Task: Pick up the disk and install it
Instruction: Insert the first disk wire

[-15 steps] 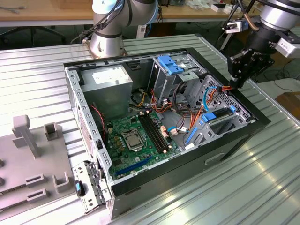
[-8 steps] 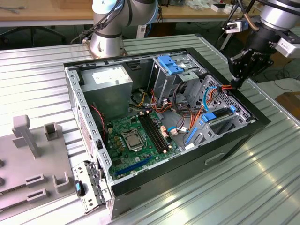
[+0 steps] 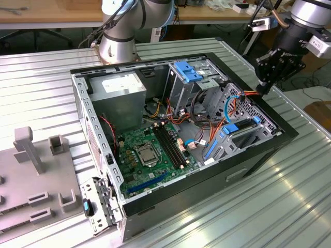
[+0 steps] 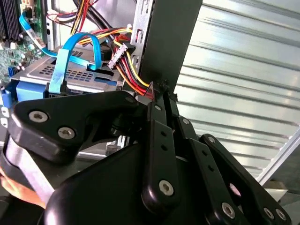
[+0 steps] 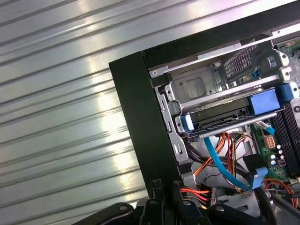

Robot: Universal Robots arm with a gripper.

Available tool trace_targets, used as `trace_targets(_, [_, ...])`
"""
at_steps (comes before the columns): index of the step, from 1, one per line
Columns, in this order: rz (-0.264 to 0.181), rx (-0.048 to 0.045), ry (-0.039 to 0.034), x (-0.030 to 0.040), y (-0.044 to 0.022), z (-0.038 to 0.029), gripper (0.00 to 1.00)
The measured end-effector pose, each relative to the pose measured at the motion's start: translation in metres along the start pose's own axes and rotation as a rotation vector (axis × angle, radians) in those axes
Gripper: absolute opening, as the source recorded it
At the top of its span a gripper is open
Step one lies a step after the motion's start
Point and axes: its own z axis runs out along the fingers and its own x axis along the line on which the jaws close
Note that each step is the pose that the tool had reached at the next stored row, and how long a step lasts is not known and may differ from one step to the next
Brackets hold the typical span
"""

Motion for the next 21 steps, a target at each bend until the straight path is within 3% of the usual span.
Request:
trace_targets(11, [0.075, -0.0034, -0.0017, -0.0091, 0.0036, 0.0006, 0.17])
trace_targets(14, [0.077, -0.0035, -0.0017, -0.0174, 0.0071, 0.0011, 0.17])
trace_targets(18, [0.197, -0.0087, -0.0044, -0.0207, 0.0083, 0.0012, 0.17])
trace_targets(21, [0.228, -0.0101, -0.005, -0.021, 0.0084, 0.0012, 0.17])
